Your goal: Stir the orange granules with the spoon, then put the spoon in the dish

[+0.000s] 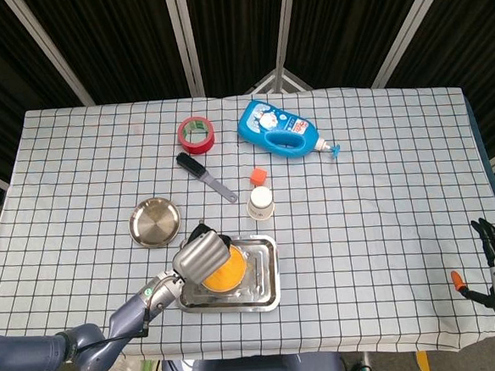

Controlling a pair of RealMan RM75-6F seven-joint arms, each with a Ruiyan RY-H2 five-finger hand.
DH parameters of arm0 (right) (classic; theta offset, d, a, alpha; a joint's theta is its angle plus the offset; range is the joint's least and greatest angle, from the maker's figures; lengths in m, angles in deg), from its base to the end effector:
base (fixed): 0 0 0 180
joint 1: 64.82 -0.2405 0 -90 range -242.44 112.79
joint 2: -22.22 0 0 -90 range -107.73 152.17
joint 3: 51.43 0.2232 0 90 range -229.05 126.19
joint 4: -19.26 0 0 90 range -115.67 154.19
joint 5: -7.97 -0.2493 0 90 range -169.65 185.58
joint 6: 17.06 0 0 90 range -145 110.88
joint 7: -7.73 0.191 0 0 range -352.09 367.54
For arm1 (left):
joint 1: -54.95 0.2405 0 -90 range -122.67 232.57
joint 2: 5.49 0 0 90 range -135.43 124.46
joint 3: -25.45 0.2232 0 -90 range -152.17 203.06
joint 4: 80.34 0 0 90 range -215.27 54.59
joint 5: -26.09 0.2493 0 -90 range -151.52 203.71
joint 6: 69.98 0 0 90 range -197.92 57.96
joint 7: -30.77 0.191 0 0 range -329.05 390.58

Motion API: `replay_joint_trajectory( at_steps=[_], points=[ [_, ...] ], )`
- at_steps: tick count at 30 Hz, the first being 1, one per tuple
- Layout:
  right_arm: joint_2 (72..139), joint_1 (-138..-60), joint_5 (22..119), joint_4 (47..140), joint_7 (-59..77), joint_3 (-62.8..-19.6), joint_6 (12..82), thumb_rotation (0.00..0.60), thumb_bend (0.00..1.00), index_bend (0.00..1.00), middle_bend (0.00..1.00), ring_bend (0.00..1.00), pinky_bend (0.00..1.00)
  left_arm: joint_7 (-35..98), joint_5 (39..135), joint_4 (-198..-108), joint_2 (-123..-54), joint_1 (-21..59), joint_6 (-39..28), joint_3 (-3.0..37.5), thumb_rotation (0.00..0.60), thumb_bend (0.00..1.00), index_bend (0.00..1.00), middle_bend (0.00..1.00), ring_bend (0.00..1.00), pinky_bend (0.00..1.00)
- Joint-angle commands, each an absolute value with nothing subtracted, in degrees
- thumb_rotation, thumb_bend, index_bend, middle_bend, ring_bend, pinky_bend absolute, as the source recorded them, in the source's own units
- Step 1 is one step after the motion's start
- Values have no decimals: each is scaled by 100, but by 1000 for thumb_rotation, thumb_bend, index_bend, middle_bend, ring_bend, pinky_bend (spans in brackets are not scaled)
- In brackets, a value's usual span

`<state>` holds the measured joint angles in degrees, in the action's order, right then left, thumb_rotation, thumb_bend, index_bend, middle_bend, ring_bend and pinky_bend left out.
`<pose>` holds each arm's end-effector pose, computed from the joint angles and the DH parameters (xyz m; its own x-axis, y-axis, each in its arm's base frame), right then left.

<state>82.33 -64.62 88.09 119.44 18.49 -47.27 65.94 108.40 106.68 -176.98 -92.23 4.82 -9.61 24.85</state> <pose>-0.3097 -0.2051 0.1185 0.1382 -0.0192 0.9902 -0.9758 0.1683 0.1394 -0.0187 0.2835 -0.0898 0.7990 -0.5494 0.2444 -0.1146 -0.5381 -0.8350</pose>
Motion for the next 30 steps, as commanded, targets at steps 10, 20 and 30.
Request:
replay_joint_trajectory(
  at_steps=[10, 20, 30],
  points=[
    [8224, -6455, 8818, 11945, 1877, -4725, 6606, 600, 393, 0, 0, 0, 0, 11247, 10565, -17707, -9228, 438, -1152, 2515, 600, 625, 819, 1000, 1000, 1000],
    [8219, -6457, 8815, 11939, 1905, -4722, 6598, 600, 393, 0, 0, 0, 0, 11649, 10457, -17530, -9224, 299, -1390, 2552, 600, 625, 819, 1000, 1000, 1000],
    [8214, -6455, 8818, 11945, 1912, -4725, 6597, 600, 393, 0, 0, 0, 0, 11780, 10344, -17461, -9494, 254, -1492, 2609, 600, 625, 819, 1000, 1000, 1000]
  ],
)
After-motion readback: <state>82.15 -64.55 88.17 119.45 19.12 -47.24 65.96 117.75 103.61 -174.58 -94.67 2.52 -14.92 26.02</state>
